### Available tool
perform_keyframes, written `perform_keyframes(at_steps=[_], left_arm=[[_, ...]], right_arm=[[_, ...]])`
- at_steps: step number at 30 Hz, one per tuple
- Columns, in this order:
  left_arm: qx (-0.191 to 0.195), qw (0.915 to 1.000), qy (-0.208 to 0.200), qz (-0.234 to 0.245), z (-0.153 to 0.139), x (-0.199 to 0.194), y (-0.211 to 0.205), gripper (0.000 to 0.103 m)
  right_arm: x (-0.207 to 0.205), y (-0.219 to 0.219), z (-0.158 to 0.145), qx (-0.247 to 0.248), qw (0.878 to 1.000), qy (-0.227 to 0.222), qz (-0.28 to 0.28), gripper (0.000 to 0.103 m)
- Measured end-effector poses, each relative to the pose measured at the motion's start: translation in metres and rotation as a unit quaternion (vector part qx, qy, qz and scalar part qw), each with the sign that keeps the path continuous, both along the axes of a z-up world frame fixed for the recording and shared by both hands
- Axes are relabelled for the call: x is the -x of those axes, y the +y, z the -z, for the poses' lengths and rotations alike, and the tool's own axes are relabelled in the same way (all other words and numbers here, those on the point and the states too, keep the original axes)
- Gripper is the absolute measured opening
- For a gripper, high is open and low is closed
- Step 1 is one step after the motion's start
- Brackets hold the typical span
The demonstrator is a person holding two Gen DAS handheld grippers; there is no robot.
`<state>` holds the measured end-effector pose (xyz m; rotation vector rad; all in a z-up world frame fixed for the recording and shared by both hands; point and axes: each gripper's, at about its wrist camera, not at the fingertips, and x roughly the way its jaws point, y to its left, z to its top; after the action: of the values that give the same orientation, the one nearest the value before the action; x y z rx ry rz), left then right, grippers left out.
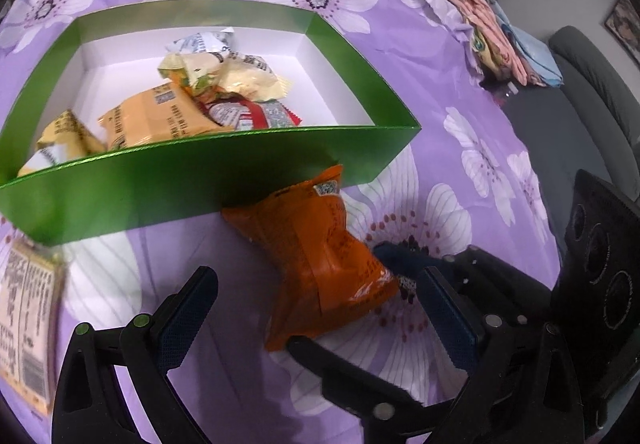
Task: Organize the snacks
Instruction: 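Grasp the orange snack packet with the left gripper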
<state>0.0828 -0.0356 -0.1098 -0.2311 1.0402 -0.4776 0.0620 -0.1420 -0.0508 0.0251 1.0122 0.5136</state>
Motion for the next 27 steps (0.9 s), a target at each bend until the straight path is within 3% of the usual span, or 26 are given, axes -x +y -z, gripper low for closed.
perform_keyframes(at_steps=[8, 10, 15, 19, 27], left_arm=[[0.002, 0.9999, 0.001, 0.013, 0.003, -0.007, -0.008, 0.084], [0.009, 0.9998, 0.001, 0.016, 0.003, -0.007, -0.006, 0.073], [0.014, 0.9998, 0.003, 0.013, 0.003, -0.008, -0.005, 0.061], [0.013, 0.9999, 0.004, 0.009, 0.004, -0.010, -0.006, 0.060], [0.010, 0.9999, 0.002, 0.004, 0.004, -0.008, -0.007, 0.059]], right_arm=[[-0.008, 0.004, 0.007, -0.014, 1.000, 0.012, -0.009, 0.066], [-0.009, 0.006, 0.008, -0.019, 1.000, 0.014, -0.016, 0.062], [-0.010, 0.008, 0.011, -0.025, 0.999, 0.020, -0.019, 0.055], [-0.009, 0.008, 0.011, -0.028, 0.999, 0.019, -0.027, 0.046], [-0.005, 0.008, 0.010, -0.033, 0.999, 0.016, -0.031, 0.039]])
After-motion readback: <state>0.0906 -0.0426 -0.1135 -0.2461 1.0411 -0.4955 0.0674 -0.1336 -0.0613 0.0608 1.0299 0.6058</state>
